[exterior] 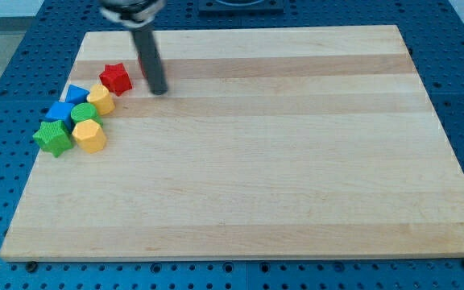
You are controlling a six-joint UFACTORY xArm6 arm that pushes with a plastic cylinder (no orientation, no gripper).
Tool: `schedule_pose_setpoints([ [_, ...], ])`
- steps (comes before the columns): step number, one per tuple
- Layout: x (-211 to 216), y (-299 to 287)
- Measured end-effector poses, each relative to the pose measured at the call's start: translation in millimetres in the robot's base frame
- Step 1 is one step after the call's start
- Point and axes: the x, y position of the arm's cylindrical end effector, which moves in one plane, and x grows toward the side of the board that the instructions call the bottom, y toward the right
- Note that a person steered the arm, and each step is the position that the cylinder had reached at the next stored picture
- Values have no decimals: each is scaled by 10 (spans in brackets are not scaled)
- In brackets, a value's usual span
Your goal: Move the arm left to the red star
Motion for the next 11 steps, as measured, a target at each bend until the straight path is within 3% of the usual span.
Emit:
schedule_pose_setpoints([
  [1,-453,678],
  [2,-1087,725],
  [3,-1411,-103],
  [4,-1417,-954],
  [5,-1147,-1774],
  [6,-885,-1921],
  [8,-77,-1912],
  [11,-192,-1014],
])
